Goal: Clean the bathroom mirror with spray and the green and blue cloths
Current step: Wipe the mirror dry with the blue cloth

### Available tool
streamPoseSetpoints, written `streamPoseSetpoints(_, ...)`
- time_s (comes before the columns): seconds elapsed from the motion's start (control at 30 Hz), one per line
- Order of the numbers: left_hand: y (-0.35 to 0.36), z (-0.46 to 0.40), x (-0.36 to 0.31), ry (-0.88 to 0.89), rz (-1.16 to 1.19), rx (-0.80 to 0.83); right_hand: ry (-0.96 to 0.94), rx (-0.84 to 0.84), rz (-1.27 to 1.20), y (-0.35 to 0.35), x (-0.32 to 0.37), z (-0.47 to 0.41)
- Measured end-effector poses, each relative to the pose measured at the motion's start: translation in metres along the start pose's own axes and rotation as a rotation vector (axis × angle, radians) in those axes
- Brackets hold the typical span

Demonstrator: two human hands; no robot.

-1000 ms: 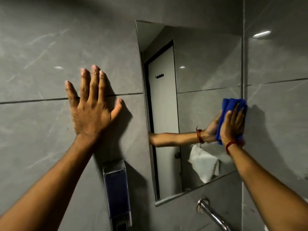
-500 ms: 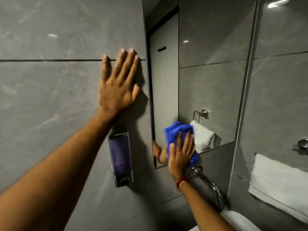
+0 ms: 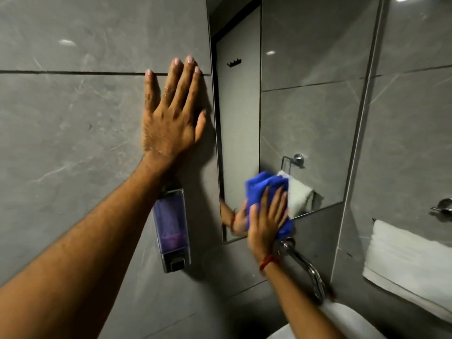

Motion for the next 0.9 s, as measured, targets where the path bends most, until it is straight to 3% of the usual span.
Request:
streamPoseSetpoints(0.07, -0.001, 0.001, 0.001, -0.005, -0.008, 0.004, -0.107, 0.024, 0.084, 0.022, 0.013, 0.042)
streamPoseSetpoints(0.13, -0.001, 0.001, 0.001, -0.002, -0.004, 0.006, -0.048, 0.025, 0.003, 0.021, -0.006, 0.034)
streamPoseSetpoints(0.3, -0.004, 0.001, -0.002, 0.004, -0.01, -0.002, 0.462, -0.081, -0.314, -0.037, -0.126, -0.072)
streamPoseSetpoints(0.37, -0.002, 0.001, -0.001, 0.006, -0.021, 0.0, 0.522, -0.099, -0.337, -0.057, -0.138, -0.117)
streamPoseSetpoints(0.47, 0.0, 0.001, 0.0, 0.001, -0.034, 0.003, 0.346, -0.127, -0.239, -0.083, -0.087, -0.195)
streamPoseSetpoints(0.63, -0.001, -0.001, 0.0, -0.005, -0.063, 0.022, -0.104, -0.123, -0.164, -0.111, 0.112, -0.289)
streamPoseSetpoints(0.77, -0.001, -0.001, -0.003, 0.009, -0.043, 0.078, -0.513, -0.125, 0.109, -0.072, 0.245, -0.21)
streamPoseSetpoints(0.9, -0.01, 0.001, -0.001, -0.01, 0.054, 0.222, -0.491, -0.023, 0.001, -0.04, 0.216, -0.1)
Point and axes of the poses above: each hand's wrist, its own z-axis away from the middle knuckle, its own y-axis out of the palm, x = y × z, the point moved 10 cm from there along -z, towards the middle knuckle, and after that the axes turned 4 degrees about x, right-handed, at the moved point
